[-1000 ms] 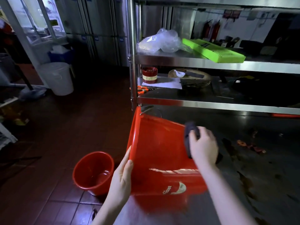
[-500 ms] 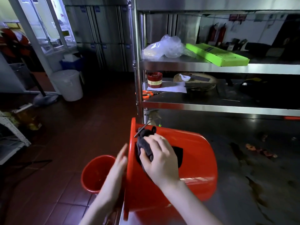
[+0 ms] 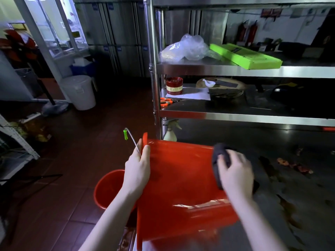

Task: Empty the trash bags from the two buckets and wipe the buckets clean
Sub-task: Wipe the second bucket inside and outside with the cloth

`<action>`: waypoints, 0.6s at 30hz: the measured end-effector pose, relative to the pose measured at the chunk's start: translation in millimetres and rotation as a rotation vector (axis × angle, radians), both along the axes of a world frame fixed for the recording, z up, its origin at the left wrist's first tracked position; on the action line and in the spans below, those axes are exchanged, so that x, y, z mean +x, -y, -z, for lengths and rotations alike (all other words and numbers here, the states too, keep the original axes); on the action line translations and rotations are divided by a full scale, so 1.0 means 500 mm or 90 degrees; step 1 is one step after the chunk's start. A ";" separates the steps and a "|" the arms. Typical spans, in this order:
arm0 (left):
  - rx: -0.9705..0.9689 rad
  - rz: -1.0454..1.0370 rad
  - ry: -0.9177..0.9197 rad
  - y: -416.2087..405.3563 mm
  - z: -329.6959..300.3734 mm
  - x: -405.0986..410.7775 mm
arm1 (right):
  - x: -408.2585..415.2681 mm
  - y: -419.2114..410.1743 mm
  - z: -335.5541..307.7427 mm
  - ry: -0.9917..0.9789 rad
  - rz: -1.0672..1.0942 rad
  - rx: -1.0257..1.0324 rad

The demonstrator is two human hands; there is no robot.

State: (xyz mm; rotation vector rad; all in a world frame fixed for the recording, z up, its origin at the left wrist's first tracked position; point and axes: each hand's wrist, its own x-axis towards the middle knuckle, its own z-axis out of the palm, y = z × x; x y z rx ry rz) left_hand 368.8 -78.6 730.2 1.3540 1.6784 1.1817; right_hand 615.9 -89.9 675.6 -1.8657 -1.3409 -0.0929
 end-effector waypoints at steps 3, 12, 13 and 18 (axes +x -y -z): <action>0.028 0.013 0.039 0.027 0.020 -0.002 | 0.013 -0.040 -0.025 -0.049 0.078 -0.114; 0.062 0.020 0.082 0.035 0.021 -0.011 | -0.243 0.030 -0.055 0.089 -0.390 0.060; 0.065 0.016 0.081 0.043 0.030 -0.011 | -0.203 0.030 -0.045 0.091 -0.345 0.050; 0.133 0.028 0.079 0.097 0.073 0.001 | 0.027 -0.027 -0.046 0.009 0.051 -0.181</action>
